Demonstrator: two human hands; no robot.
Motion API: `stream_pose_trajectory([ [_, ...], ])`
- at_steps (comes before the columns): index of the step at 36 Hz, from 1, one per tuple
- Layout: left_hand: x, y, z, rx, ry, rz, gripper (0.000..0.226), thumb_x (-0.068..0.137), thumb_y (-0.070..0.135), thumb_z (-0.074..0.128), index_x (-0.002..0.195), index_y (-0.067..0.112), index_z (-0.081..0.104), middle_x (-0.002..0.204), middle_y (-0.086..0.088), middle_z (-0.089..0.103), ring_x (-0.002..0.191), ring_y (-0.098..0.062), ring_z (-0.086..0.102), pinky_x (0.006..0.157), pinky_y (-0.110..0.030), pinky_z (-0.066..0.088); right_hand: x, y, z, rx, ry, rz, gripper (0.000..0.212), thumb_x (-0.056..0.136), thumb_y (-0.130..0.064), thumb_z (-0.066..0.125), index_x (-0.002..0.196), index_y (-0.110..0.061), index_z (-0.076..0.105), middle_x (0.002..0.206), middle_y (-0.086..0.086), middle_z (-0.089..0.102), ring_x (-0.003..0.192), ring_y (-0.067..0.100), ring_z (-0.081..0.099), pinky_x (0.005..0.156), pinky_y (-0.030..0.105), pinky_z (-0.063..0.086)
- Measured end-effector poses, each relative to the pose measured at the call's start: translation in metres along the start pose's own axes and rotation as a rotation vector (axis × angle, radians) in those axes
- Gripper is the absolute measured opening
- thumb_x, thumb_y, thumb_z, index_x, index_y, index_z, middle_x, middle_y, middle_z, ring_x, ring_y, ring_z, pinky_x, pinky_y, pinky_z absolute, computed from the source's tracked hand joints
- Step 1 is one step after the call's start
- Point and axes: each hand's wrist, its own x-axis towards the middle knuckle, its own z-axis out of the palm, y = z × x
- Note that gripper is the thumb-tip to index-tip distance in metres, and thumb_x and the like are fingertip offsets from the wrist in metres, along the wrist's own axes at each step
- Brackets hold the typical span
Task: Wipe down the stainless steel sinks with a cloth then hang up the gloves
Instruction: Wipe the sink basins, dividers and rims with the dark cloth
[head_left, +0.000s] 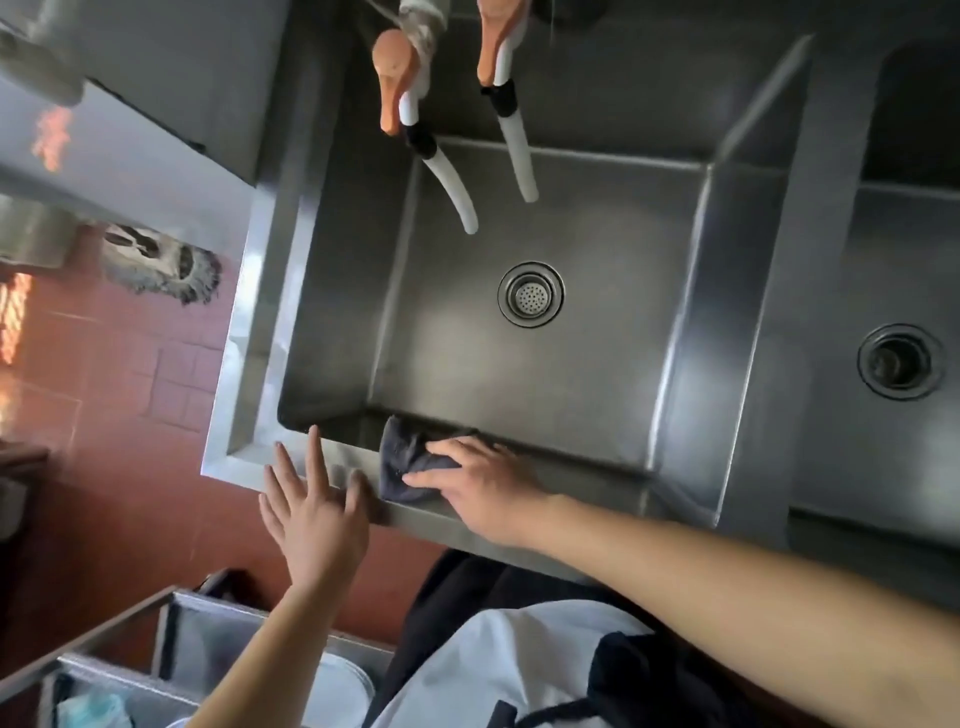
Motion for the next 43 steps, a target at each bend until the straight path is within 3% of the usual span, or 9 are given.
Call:
stream_pose_trajectory([
  [5,0.005,0.040,0.007,-0.046,0.040,0.187,0.065,0.096,0.025,0.058,0.153,0.035,0.027,0.166,-0.005,0.010,0.153,-0.024,0.003,0.123,-0.044,0.003,-0.002,0.026,-0.028,0.417,-0.099,0.077,0.038,0.095,-0.002,0.053,0.128,-0.017,0.066,0.133,0.010,0.058,0.123,0.021,0.052,0.107,0.021,0.032],
  [11,0.046,0.099,0.031,-0.042,-0.045,0.266,0.069,0.088,0.019,0.062,0.151,0.032,0.035,0.165,-0.003,0.017,0.153,-0.024,0.005,0.123,-0.042,0.002,0.003,0.129,-0.070,0.664,-0.001,0.659,0.033,0.096,-0.005,0.054,0.122,-0.019,0.069,0.122,0.006,0.069,0.109,0.020,0.061,0.091,0.024,0.043],
  [18,0.116,0.132,0.075,0.001,-0.370,0.051,0.076,0.090,0.025,0.055,0.155,0.039,0.018,0.166,0.000,0.011,0.151,-0.030,0.009,0.120,-0.052,0.014,0.063,0.225,-0.118,0.166,0.663,0.757,0.034,0.097,-0.016,0.050,0.125,-0.024,0.067,0.136,0.005,0.059,0.125,0.028,0.053,0.104,0.038,0.042],
  [22,0.148,0.135,0.108,0.071,-0.472,0.042,0.079,0.092,0.025,0.055,0.157,0.037,0.012,0.167,-0.002,0.004,0.153,-0.029,0.003,0.122,-0.049,0.014,0.103,0.263,-0.126,-0.129,0.638,0.770,0.036,0.093,-0.028,0.051,0.126,-0.027,0.064,0.154,0.003,0.038,0.145,0.026,0.026,0.113,0.057,0.016],
  [25,0.165,0.136,0.136,0.083,-0.538,0.070,0.082,0.095,0.029,0.056,0.157,0.039,0.003,0.167,-0.002,-0.003,0.153,-0.029,-0.001,0.123,-0.047,0.013,0.121,0.291,-0.125,-0.330,0.563,0.786,0.060,0.094,-0.042,0.045,0.151,-0.033,0.028,0.165,0.002,0.011,0.151,0.028,0.007,0.113,0.063,0.008],
  [28,0.176,0.137,0.162,0.128,-0.525,0.119,0.085,0.098,0.036,0.053,0.157,0.034,-0.008,0.167,-0.005,-0.009,0.153,-0.027,-0.005,0.124,-0.042,0.005,0.129,0.318,-0.117,-0.390,0.509,0.856,0.064,0.097,-0.052,0.030,0.155,-0.036,0.008,0.166,0.001,0.005,0.152,0.029,0.001,0.117,0.062,0.003],
  [34,0.180,0.141,0.195,0.055,-0.353,0.117,0.086,0.093,0.039,0.059,0.157,0.037,0.002,0.167,-0.007,-0.002,0.152,-0.034,0.002,0.121,-0.047,0.013,0.108,0.305,-0.035,-0.517,0.578,0.703,0.062,0.099,-0.051,0.028,0.156,-0.036,0.010,0.165,0.003,0.010,0.152,0.030,0.007,0.117,0.063,0.004],
  [39,0.170,0.137,0.204,0.074,-0.293,0.137,0.086,0.090,0.040,0.061,0.156,0.041,0.005,0.167,-0.006,-0.003,0.152,-0.035,0.001,0.120,-0.052,0.015,0.035,0.260,0.076,-0.634,0.281,0.264,0.064,0.095,-0.051,0.036,0.155,-0.040,0.016,0.164,0.000,0.018,0.153,0.026,0.007,0.118,0.061,0.004],
  [43,0.173,0.128,0.204,0.057,-0.297,0.116,0.087,0.087,0.040,0.066,0.155,0.045,0.010,0.167,-0.005,-0.001,0.152,-0.035,0.003,0.119,-0.051,0.014,0.022,0.274,0.065,-0.742,0.113,0.010,0.059,0.094,-0.055,0.037,0.151,-0.046,0.026,0.162,-0.009,0.022,0.150,0.019,0.020,0.117,0.055,0.012],
])
